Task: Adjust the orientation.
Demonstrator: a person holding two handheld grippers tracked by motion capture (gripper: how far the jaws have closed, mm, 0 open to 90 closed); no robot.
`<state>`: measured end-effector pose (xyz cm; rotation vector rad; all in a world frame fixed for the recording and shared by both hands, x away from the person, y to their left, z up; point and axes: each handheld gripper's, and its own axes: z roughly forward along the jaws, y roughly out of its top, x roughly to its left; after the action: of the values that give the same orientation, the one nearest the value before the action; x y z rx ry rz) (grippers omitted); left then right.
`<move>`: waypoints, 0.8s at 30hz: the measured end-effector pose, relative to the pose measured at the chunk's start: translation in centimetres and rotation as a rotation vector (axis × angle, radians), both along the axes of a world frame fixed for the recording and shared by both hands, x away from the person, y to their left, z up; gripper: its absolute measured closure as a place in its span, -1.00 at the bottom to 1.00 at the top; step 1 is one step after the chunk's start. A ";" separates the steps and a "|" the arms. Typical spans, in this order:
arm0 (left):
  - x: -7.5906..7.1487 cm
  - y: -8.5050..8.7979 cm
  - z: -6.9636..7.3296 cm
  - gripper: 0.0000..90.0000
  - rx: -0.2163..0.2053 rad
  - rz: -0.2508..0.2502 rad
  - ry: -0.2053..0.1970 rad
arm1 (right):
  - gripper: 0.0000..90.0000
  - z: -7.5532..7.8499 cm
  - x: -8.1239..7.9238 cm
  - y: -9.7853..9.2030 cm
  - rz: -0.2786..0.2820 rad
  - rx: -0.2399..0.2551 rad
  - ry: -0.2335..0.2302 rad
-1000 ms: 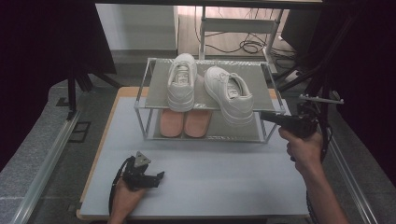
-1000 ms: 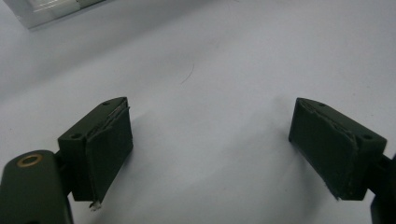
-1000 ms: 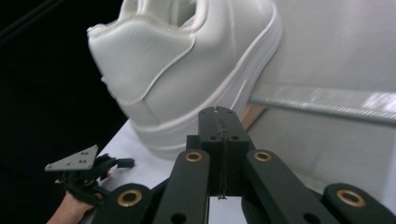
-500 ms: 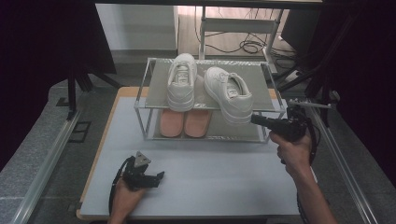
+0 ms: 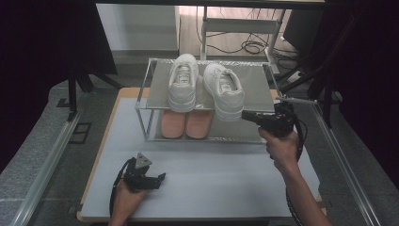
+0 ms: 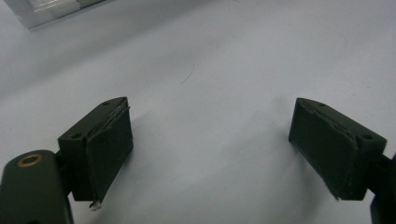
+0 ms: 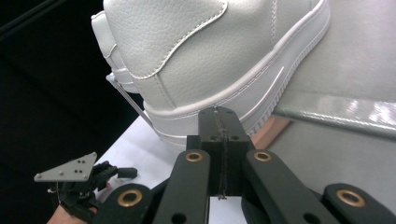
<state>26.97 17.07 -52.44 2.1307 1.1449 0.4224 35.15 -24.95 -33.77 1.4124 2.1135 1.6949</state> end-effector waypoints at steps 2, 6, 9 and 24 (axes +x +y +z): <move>0.0 0.0 0.0 -0.70 0.000 0.001 0.000 | 1.00 -0.1 0.4 0.4 0.000 -0.003 0.000; 0.0 0.0 0.0 -0.70 0.000 0.000 0.000 | 1.00 -0.2 1.2 1.1 0.000 -0.003 0.004; 0.0 0.0 0.0 -0.70 0.001 0.000 -0.001 | 1.00 -0.3 1.8 1.8 -0.003 -0.009 0.002; 0.0 0.0 0.0 -0.70 0.001 0.000 0.000 | 1.00 -0.4 3.4 5.0 0.024 -0.015 0.003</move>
<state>26.97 17.08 -52.44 2.1316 1.1443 0.4232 38.51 -19.92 -34.14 1.3913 2.1489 1.6830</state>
